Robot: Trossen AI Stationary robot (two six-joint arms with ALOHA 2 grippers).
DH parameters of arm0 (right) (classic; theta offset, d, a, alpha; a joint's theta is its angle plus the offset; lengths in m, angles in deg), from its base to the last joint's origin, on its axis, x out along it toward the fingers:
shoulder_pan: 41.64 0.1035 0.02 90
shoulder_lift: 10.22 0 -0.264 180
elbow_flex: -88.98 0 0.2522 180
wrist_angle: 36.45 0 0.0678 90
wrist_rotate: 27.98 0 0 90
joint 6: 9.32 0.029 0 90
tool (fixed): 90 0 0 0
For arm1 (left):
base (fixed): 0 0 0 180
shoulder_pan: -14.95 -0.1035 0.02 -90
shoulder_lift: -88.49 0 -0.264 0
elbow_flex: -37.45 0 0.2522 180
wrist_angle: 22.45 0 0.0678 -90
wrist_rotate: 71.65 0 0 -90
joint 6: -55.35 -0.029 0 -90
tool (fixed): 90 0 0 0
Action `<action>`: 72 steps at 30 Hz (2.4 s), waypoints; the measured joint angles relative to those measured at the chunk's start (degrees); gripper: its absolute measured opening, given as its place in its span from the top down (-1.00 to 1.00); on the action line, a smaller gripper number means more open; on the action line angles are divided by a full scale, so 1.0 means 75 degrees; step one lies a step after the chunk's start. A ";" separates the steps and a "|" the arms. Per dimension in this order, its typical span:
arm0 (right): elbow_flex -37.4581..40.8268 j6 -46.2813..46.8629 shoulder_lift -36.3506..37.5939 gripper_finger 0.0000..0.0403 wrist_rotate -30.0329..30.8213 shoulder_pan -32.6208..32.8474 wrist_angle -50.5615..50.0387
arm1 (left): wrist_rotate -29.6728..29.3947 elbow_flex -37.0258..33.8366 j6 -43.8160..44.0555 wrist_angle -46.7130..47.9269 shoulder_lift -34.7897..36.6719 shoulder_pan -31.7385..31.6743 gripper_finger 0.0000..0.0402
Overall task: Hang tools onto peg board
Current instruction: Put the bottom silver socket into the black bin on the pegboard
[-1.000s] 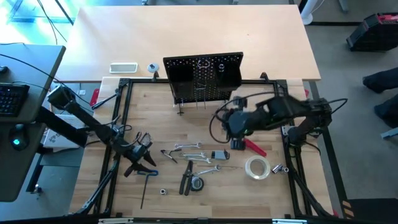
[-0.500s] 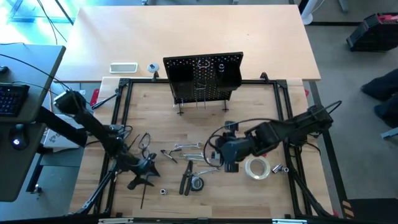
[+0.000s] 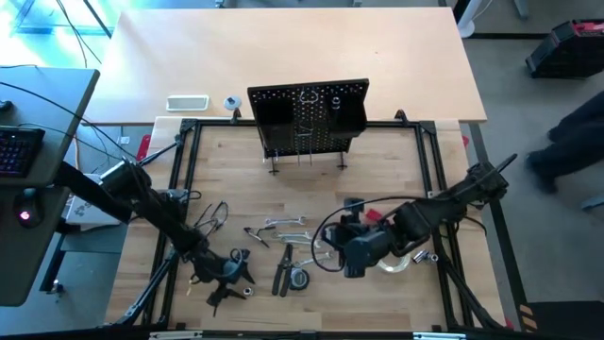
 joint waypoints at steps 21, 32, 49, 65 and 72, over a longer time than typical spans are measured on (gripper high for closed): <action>-0.0003 0.0000 0.0000 0.25 0.0159 0.0206 -0.0007 | -0.0256 0.0399 -0.0092 0.0282 -0.0278 0.0000 0.41; -0.0015 0.0269 -0.0130 0.25 0.0156 0.0217 -0.0063 | -0.0716 0.0382 -0.0658 0.0423 -0.0166 -0.0080 0.45; -0.0015 0.0876 -0.1031 0.25 0.0710 0.0305 -0.0166 | -0.0594 0.1573 -0.2793 0.3670 0.2650 -0.1510 0.45; -0.0012 0.3160 -0.1239 0.25 0.3064 0.0834 -0.1683 | -0.0380 0.5383 -0.5081 0.6945 0.3036 -0.3433 0.45; -0.0009 0.3371 -0.1239 0.25 0.4553 0.1094 -0.1157 | 0.1270 0.5507 -0.4697 0.6935 0.2941 -0.4381 0.45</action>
